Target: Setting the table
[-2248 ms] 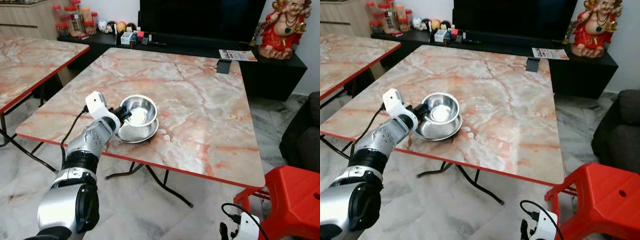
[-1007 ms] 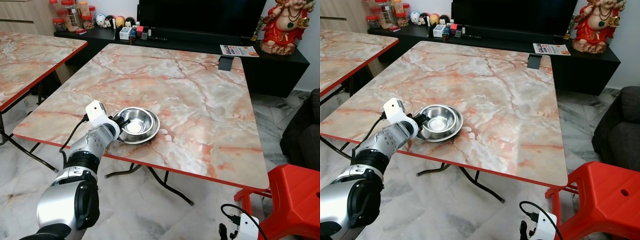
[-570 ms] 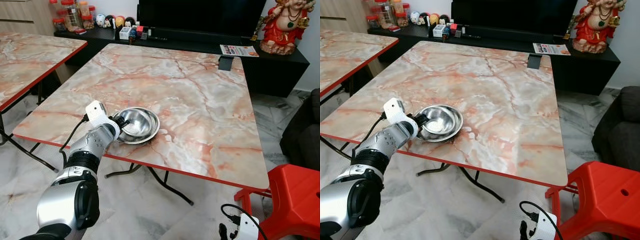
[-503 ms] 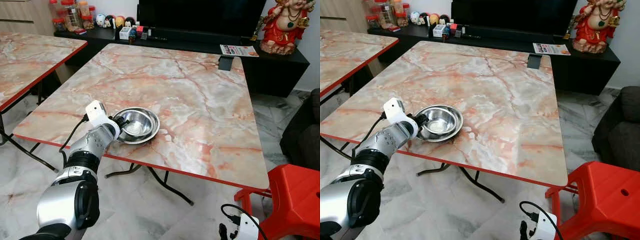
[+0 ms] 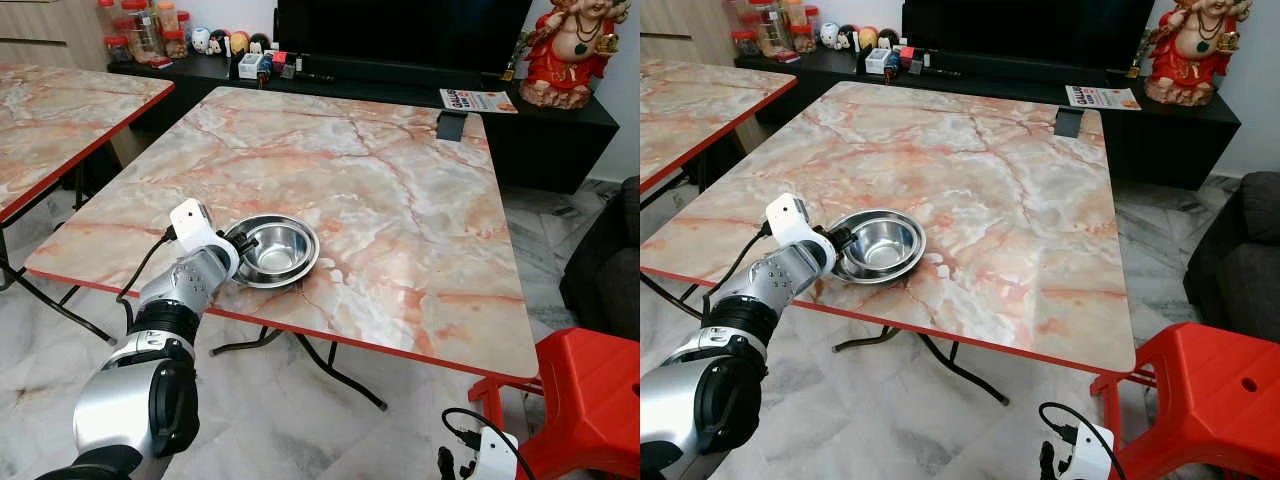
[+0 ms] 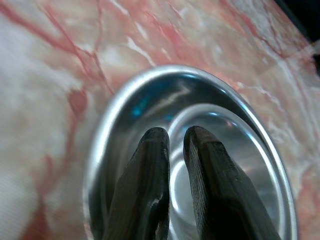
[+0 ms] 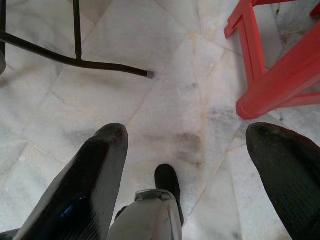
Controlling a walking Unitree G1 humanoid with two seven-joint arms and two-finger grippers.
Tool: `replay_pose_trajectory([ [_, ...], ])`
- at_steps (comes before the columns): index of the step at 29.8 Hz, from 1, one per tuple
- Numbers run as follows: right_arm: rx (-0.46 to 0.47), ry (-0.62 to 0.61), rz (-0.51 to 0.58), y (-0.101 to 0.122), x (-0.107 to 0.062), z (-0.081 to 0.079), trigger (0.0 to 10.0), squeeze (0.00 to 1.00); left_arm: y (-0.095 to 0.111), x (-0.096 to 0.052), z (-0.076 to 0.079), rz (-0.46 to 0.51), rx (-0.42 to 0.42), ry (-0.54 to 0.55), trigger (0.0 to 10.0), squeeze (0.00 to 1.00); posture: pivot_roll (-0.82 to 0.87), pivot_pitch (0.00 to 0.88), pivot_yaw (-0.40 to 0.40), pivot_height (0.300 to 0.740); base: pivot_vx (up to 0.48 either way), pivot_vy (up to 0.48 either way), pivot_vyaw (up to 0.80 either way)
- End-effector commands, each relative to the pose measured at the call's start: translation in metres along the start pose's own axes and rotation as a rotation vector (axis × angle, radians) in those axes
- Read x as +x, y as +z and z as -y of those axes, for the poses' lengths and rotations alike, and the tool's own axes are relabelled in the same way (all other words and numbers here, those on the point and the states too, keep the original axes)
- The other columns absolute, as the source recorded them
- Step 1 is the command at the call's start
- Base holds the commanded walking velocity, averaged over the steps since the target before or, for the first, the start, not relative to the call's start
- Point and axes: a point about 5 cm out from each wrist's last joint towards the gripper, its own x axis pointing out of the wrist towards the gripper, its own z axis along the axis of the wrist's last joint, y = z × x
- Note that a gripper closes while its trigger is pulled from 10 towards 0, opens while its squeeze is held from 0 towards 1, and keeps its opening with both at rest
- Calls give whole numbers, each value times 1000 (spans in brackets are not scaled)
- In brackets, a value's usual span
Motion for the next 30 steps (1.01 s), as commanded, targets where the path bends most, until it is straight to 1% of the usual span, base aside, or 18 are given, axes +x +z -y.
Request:
replay_pose_trajectory([
  [1, 8, -7, 1, 0, 0, 2, 10000, 0, 15, -1, 4, 64, 57, -16, 10000, 0, -26, 0, -22, 740, 0, 0, 0],
  [2, 8, -6, 1, 0, 0, 2, 10000, 0, 24, -4, 12, 118, 93, -83, 10000, 0, -26, 0, -22, 740, 0, 0, 0],
  [3, 8, -6, 1, 0, 0, 2, 10000, 0, 24, -4, 12, 118, 93, -83, 10000, 0, -26, 0, -22, 740, 0, 0, 0],
  [4, 7, -6, 1, 0, 0, 2, 10000, 0, 27, -5, 15, 135, 112, -108, 10000, 0, -26, 0, -22, 740, 0, 0, 0],
  [5, 8, -6, 1, 0, 0, 2, 10000, 0, 31, -7, 23, 155, 151, -154, 10000, 0, -26, 0, -22, 740, 0, 0, 0],
  [6, 8, -6, 1, 0, 0, 2, 10000, 0, 31, -7, 23, 155, 151, -154, 10000, 0, -26, 0, -22, 740, 0, 0, 0],
  [7, 7, -5, 0, 0, 0, 1, 10000, 0, 32, -7, 27, 162, 180, -169, 10000, 0, -24, 0, -22, 740, 0, 0, 0],
  [8, 7, -5, 0, 0, 0, 1, 10000, 0, 32, -7, 27, 162, 180, -169, 10000, 0, -24, 0, -22, 740, 0, 0, 0],
  [9, 7, -4, 0, 0, 0, 1, 10000, 0, 32, -8, 32, 164, 196, -198, 10000, 0, -24, 0, -22, 740, 0, 0, 0],
  [10, 7, -3, 0, 0, 0, 1, 10000, 0, 32, -8, 33, 164, 198, -209, 10000, 0, -24, 0, -22, 740, 0, 0, 0],
  [12, 7, -3, 0, 0, 0, 1, 10000, 0, 32, -8, 35, 164, 198, -223, 10000, 0, -23, 0, -21, 740, 0, 0, 0],
  [13, 9, -3, 0, 0, 0, 0, 10000, 0, 24, -8, 42, 127, 226, -280, 10000, 0, -28, 0, -16, 740, 0, 0, 0],
  [14, 9, -3, 0, 0, 0, 0, 10000, 0, 17, -7, 45, 94, 242, -298, 10000, 0, -29, 0, -15, 740, 0, 0, 0],
  [17, 12, -5, 0, 0, 0, 0, 10000, 0, 10, -6, 46, 58, 256, -301, 10000, 0, -30, 0, -14, 740, 0, 0, 0],
  [21, 13, -6, 0, 0, 0, 0, 10000, 0, 7, -5, 46, 45, 268, -298, 10000, 0, -31, 0, -13, 740, 0, 0, 0],
  [22, 13, -7, 0, -1, 0, 0, 10000, 0, 4, -5, 46, 21, 281, -300, 10000, 0, -31, 0, -13, 740, 0, 0, 0],
  [24, 14, -8, -1, -1, 0, 1, 10000, 0, 2, -5, 46, 12, 285, -300, 10000, 0, -29, 0, -13, 740, 0, 0, 0],
  [30, 15, -8, -1, -1, 0, 1, 10000, 0, -5, -2, 35, -54, 348, -214, 10000, 0, -29, 0, -11, 740, 0, 0, 0],
])
